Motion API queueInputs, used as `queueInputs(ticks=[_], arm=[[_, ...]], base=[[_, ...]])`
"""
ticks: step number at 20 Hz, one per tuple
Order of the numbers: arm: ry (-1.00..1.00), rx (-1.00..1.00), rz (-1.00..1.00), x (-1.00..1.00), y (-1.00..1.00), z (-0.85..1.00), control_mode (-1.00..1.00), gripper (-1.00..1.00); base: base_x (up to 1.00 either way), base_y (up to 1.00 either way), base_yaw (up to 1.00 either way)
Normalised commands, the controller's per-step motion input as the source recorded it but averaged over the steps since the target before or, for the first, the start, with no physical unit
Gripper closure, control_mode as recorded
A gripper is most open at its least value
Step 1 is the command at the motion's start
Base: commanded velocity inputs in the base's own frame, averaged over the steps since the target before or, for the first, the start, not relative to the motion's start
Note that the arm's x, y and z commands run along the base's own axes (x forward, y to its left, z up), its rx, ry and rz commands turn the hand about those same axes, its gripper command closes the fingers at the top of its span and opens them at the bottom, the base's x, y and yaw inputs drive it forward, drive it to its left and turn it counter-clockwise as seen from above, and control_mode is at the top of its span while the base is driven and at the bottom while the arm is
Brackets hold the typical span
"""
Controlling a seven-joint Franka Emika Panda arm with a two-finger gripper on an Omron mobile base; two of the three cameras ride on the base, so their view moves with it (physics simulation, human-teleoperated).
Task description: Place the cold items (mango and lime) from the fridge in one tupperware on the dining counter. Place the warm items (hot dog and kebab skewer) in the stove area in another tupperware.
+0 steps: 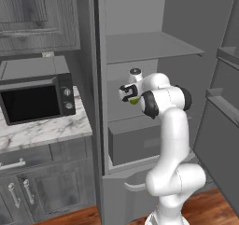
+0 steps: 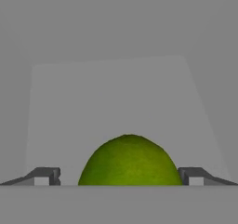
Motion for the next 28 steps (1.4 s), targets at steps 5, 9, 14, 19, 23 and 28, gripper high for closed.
queueInputs(ticks=[5, 9, 14, 19, 23, 28], arm=[[0.04, 0.0, 0.0, -0.01, 0.0, -0.17, -1.0, 1.0], [0.04, 0.0, 0.0, -0.02, 0.0, -0.18, -1.0, 1.0], [0.0, 0.0, -0.01, -0.19, 0.0, -0.12, -1.0, 1.0], [-0.15, 0.05, -0.02, -0.56, -0.02, -0.08, -1.0, 1.0], [-0.3, 0.09, 0.0, -0.84, 0.0, 0.0, -1.0, 1.0], [-0.12, 0.1, 0.0, -0.99, 0.0, 0.45, -1.0, 1.0]], base=[[0.0, 0.0, 0.0], [0.0, 0.0, 0.0], [0.0, 0.0, 0.0], [0.0, 0.0, 0.0], [0.0, 0.0, 0.0], [0.0, 0.0, 0.0]])
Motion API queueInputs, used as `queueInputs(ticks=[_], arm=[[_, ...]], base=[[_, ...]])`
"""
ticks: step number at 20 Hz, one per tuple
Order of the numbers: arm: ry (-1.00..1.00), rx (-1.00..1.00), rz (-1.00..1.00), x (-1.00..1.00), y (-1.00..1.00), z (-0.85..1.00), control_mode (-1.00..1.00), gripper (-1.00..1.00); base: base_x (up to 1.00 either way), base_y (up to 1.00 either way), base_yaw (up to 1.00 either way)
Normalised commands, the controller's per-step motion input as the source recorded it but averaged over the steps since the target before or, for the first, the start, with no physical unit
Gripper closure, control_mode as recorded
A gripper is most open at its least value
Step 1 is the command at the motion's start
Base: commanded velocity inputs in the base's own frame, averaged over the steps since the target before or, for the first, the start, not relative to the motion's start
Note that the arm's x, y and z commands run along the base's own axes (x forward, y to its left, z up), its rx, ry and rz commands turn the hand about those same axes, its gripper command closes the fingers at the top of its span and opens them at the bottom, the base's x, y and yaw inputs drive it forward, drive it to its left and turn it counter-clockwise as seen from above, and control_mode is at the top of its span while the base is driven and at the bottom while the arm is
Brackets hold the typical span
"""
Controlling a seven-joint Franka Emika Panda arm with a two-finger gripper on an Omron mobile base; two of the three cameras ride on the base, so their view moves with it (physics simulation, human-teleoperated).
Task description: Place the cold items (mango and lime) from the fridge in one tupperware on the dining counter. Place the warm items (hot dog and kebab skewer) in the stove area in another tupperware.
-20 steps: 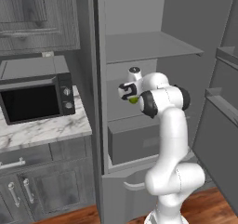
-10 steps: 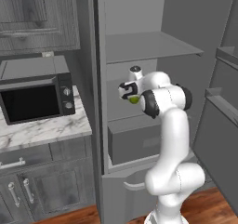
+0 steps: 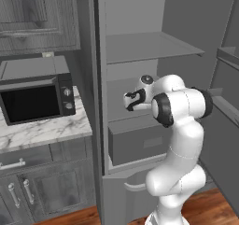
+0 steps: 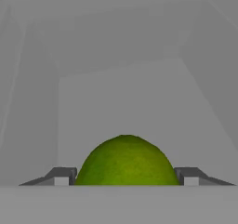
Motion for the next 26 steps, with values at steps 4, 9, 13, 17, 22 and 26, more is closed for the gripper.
queueInputs(ticks=[4, 9, 13, 17, 22, 26], arm=[[0.03, 0.01, -0.01, -0.89, 0.0, 1.0, -1.0, 1.0], [0.06, 0.03, -0.07, -0.98, 0.0, 0.99, -1.0, 1.0], [0.07, 0.09, -0.2, -1.0, 0.01, 0.83, -1.0, 1.0], [0.06, 0.13, -0.21, -1.0, 0.0, 0.46, -1.0, 1.0], [0.13, 0.05, -0.07, -1.0, 0.03, 0.21, -1.0, 1.0], [0.39, -0.01, 0.03, -1.0, 0.05, 0.0, -1.0, 1.0]], base=[[0.0, 0.0, 0.0], [0.0, 0.0, 0.0], [0.0, 0.0, 0.0], [0.0, 0.0, 0.0], [0.0, 0.0, 0.0], [0.0, 0.0, 0.0]])
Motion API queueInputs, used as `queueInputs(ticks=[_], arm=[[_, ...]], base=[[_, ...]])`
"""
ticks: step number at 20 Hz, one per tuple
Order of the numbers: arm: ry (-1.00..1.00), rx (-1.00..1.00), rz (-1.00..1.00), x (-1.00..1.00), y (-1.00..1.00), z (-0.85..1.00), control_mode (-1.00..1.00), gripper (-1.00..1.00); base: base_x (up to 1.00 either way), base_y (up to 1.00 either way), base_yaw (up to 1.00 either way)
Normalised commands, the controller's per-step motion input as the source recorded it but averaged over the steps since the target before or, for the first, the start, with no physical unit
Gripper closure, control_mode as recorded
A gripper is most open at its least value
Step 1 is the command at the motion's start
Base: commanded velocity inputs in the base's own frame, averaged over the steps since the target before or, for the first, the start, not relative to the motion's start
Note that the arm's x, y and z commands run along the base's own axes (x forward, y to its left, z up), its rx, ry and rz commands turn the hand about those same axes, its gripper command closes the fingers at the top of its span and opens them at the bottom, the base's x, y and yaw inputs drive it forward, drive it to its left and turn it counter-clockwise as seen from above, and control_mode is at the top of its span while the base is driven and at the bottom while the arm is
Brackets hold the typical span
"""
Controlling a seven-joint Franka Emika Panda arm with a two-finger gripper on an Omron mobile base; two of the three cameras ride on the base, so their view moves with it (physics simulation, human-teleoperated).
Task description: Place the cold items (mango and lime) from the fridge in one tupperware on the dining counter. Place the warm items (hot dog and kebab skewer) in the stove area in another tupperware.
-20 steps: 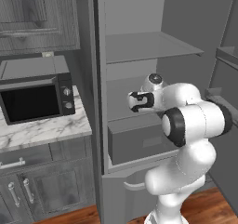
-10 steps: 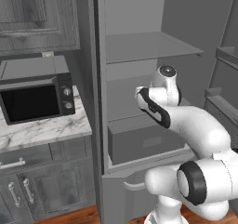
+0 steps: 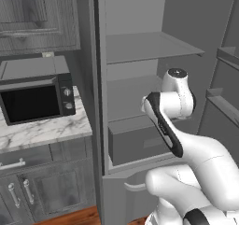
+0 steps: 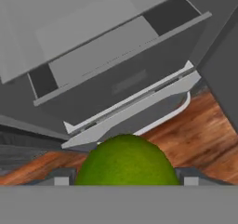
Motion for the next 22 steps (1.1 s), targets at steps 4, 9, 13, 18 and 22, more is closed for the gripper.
queueInputs(ticks=[4, 9, 13, 18, 22], arm=[[0.45, -0.06, 0.16, -0.91, 0.01, 0.06, -1.0, 1.0], [0.43, 0.0, 0.15, -0.76, 0.04, 0.26, -1.0, 1.0], [0.24, 0.0, 0.14, -0.84, 0.04, -0.14, -1.0, 1.0], [-0.03, 0.01, 0.14, -0.24, -0.06, -0.56, -1.0, 1.0], [-0.32, 0.1, 0.03, 0.0, -0.2, -0.01, -1.0, 1.0]], base=[[0.0, 0.0, 0.0], [0.0, 0.0, 0.0], [0.0, 0.0, 0.0], [0.0, 0.0, 0.0], [0.0, 0.0, 0.0]])
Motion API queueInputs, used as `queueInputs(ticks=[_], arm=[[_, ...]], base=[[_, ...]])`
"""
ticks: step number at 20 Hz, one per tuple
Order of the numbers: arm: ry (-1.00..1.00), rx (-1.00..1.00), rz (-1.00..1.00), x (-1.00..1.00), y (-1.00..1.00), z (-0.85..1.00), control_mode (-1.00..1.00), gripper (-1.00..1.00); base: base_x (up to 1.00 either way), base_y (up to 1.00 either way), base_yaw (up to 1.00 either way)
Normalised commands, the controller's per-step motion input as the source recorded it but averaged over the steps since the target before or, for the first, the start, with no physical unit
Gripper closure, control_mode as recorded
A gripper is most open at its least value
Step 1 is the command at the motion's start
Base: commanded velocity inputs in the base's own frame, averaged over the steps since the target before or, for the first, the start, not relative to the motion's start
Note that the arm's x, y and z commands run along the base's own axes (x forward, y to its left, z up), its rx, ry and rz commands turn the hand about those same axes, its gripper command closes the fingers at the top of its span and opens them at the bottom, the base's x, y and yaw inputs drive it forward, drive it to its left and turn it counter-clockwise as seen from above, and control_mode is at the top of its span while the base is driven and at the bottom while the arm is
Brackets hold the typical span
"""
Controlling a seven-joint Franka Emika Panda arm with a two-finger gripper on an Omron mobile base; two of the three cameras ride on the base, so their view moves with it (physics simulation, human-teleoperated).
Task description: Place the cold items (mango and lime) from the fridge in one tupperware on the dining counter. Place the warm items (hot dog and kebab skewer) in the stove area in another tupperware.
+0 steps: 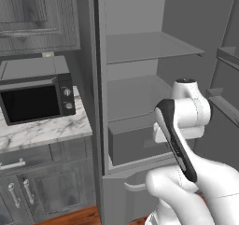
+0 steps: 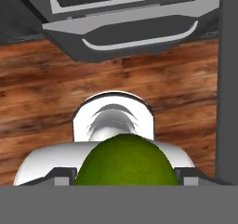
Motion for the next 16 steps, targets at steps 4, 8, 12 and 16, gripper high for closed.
queueInputs(ticks=[4, 8, 12, 16], arm=[[-0.23, 0.04, 0.0, -0.09, 0.0, 0.33, -1.0, 1.0], [-0.08, 0.0, -0.01, -0.29, 0.0, 0.2, -1.0, 1.0], [0.03, -0.01, -0.02, 0.0, 0.0, 0.03, -1.0, 1.0], [0.0, 0.0, 0.0, 0.0, 0.0, 0.0, -1.0, 1.0]], base=[[0.0, 0.0, 0.0], [0.0, 0.0, 0.0], [0.0, 0.0, 0.0], [0.0, 0.0, 0.0]])
